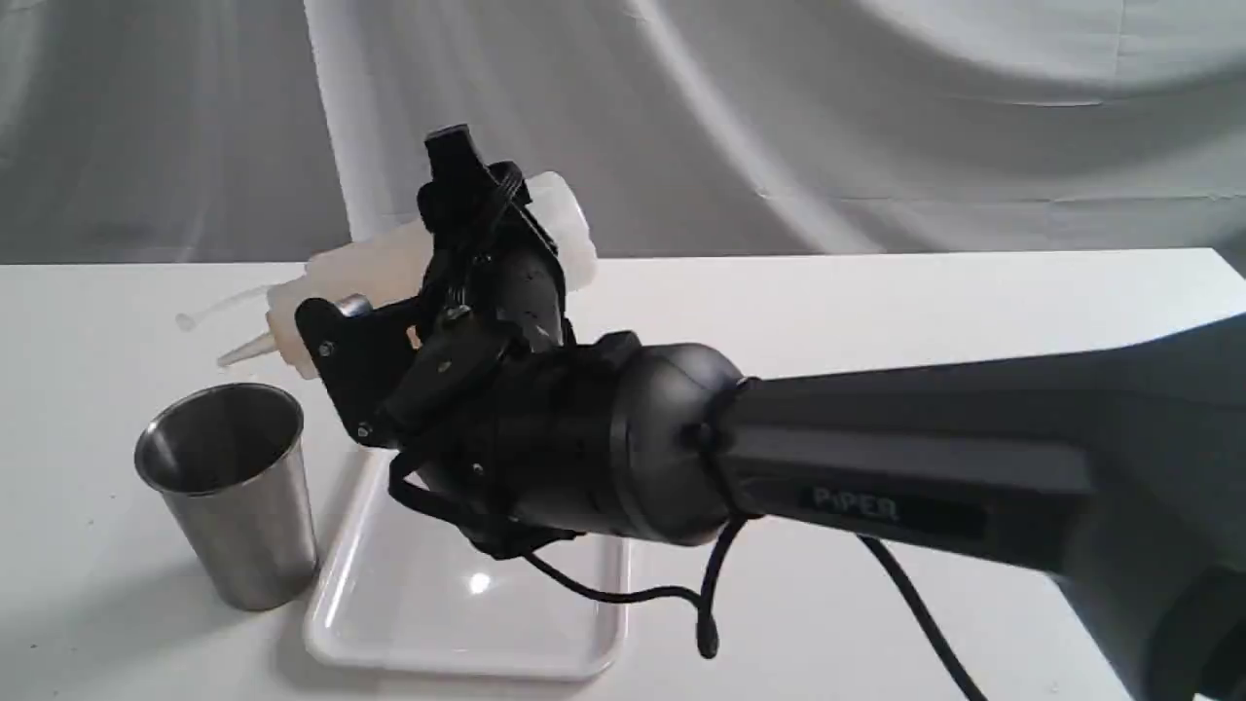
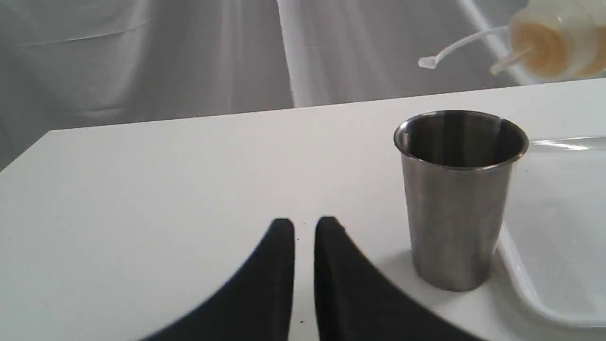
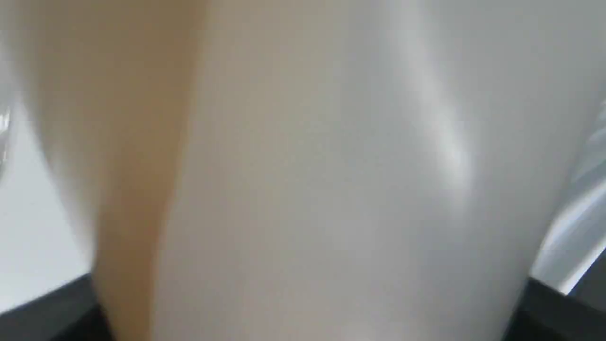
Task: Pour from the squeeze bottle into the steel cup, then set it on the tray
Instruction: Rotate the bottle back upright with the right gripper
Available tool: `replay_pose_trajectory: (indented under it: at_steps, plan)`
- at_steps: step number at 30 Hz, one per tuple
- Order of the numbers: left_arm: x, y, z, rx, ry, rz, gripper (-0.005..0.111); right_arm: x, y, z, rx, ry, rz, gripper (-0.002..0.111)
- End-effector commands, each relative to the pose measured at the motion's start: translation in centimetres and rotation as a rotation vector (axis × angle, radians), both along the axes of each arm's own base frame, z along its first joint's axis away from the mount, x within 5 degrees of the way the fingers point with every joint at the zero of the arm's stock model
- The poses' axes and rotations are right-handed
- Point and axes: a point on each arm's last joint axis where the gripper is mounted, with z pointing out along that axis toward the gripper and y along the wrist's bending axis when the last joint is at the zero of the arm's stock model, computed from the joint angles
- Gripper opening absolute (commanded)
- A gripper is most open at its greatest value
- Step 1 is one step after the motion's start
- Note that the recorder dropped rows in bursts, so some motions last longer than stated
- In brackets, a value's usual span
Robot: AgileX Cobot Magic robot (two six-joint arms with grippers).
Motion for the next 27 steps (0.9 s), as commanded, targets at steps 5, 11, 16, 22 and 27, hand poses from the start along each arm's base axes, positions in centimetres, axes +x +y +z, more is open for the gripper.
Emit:
replay_pose_trajectory:
  at_steps: [5,11,16,22,27]
  plan:
    - [-0.01,0.01,-0.05,-0.002,-0.009,0.003,0.008,0.15,-0.15,0.95,0.288,-0.037,-0.046,0.0]
    - [-0.01,0.01,-0.05,-0.002,-0.009,0.003,0.008,0.13,0.04,0.86,0.585,-0.033,-0.093,0.0]
    - [-0.01,0.01,-0.05,-0.002,-0.009,0.003,0.008,0.18,-0.02,0.86,0.91,-0.044,-0.168,0.0]
    - [-0.01,0.01,-0.05,-0.002,-0.009,0.003,0.008,0.25,-0.11,0.86,1.199,-0.054,-0.237,0.0]
    - [-0.01,0.01,-0.05,-0.002,-0.009,0.003,0.008,0.25,-0.11,0.86,1.494,-0.063,-0.305,0.0]
